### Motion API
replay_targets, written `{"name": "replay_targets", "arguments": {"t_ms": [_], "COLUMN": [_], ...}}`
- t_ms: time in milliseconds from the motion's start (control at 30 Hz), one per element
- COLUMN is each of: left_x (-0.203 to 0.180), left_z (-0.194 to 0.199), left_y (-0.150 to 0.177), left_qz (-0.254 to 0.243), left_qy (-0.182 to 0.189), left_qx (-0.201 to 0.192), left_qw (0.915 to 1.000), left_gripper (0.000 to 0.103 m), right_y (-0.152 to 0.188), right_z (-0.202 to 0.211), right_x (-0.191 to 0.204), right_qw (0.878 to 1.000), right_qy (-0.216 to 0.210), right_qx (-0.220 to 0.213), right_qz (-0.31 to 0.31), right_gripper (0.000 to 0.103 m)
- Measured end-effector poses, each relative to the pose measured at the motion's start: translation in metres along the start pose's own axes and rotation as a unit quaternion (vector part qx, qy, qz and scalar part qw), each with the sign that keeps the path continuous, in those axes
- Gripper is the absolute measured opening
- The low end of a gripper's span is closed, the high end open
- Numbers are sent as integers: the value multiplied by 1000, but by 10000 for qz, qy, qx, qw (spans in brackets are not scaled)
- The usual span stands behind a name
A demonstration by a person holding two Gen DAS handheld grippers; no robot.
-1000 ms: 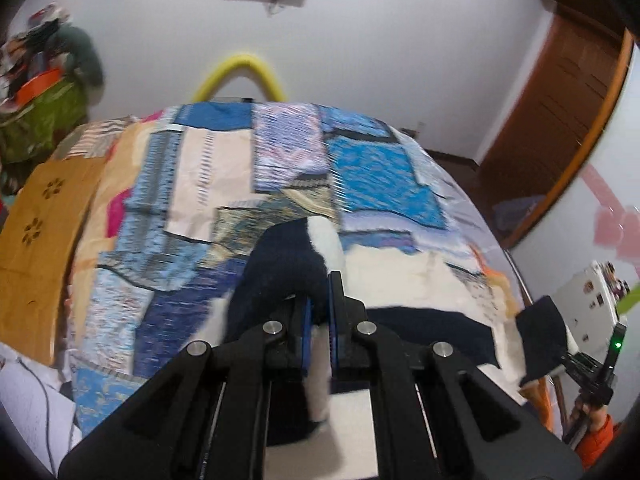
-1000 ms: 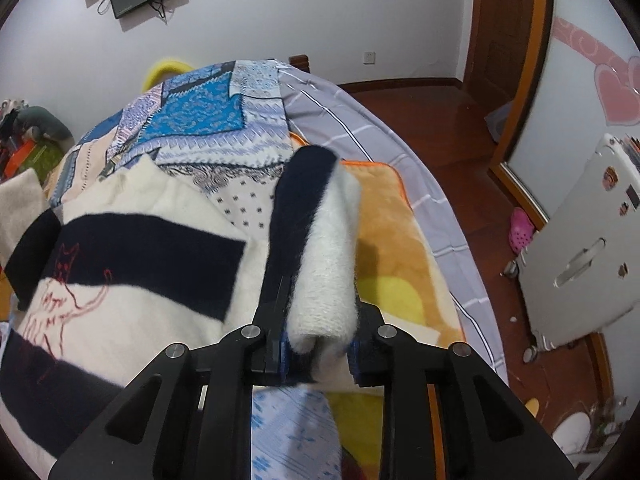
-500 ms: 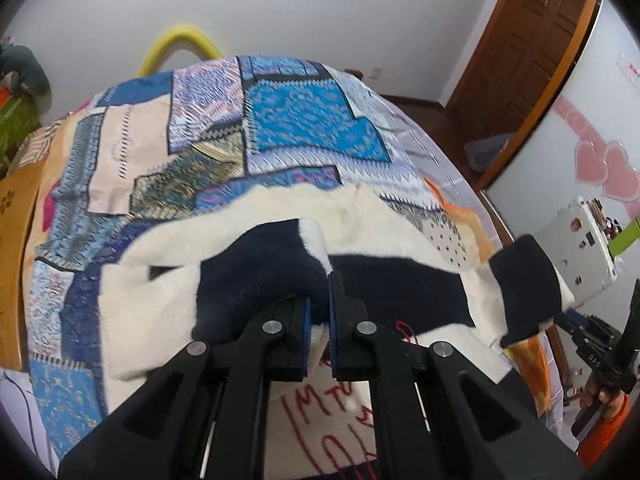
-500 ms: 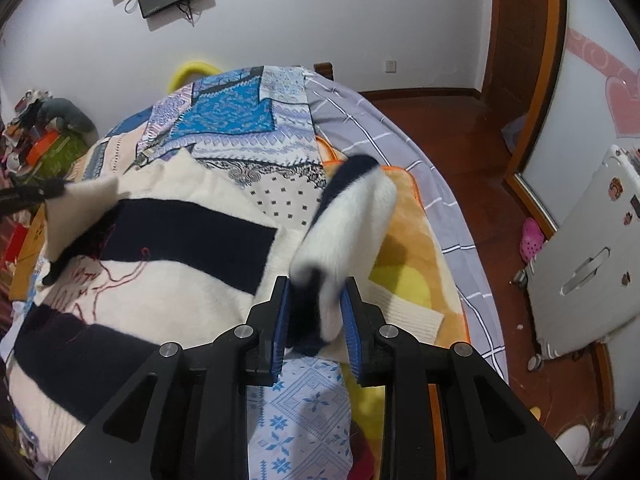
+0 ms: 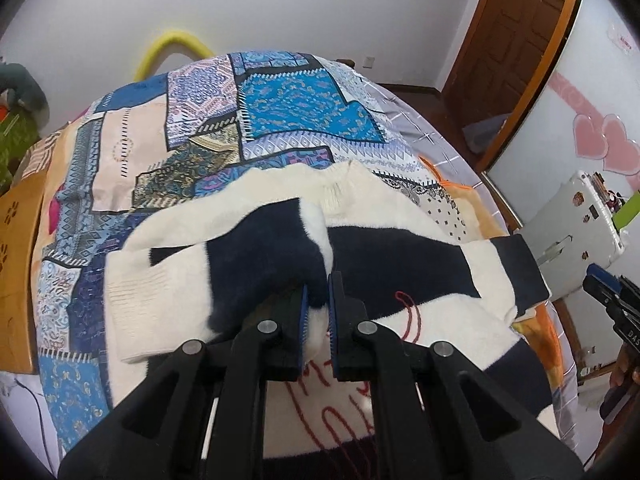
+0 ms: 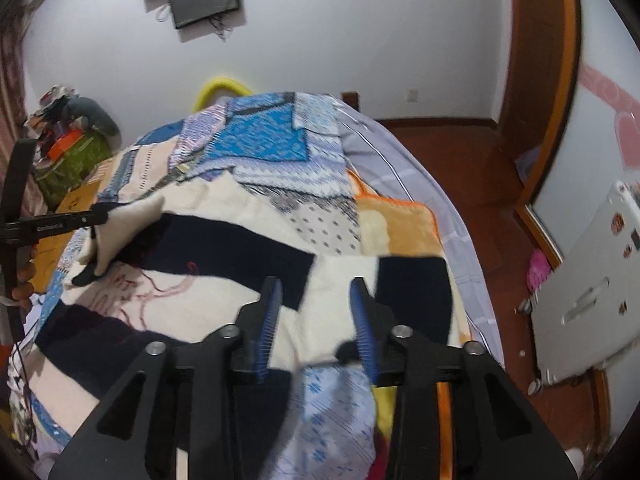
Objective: Fold small clothes
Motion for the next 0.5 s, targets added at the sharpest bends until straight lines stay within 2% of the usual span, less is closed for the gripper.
{"name": "replay_targets", "arguments": {"t_ms": [100,167,233,300,367,500], "left_x": [9,14,23,33,44,70], "left_z": [16,25,40,53,64,82], "left_y": [3,4,6,9,12,23], "left_qz": [5,-4,-13,3,12,18], "left_qy": [-140,-301,-502,-658,-853,-1324], "left_qx": [-127,-226,-386,-531,-633,-728], "left_qw": [9998,9993,9980,9964,9943,9885], "left_gripper": [13,22,39,47,52,64], "right_y": [-8,-15,-21,-26,-32,-39], "right_z": [0,-3,-5,-6,-8,-17], "right_x": [20,36,51,69,86,120], "right_qw": [9996,9990,9982,9969,9951,9914], "right_qy": [-117,-237,-337,-425,-530,-733], "right_qx": [-79,-113,-155,-227,-293,-266], "right_qz": [228,360,481,630,780,1053], "right_gripper": [38,39,41,46,51,53]}}
Point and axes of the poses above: each gripper's, at about its wrist camera, not at the fingertips, and z roughly against the way its jaws point, x to its left, y to its underside, the point moved 3 cm from there along -z, roughly the way its jaws point, and after that the axes turned 7 degrees about -z, right-handed, at the moved point
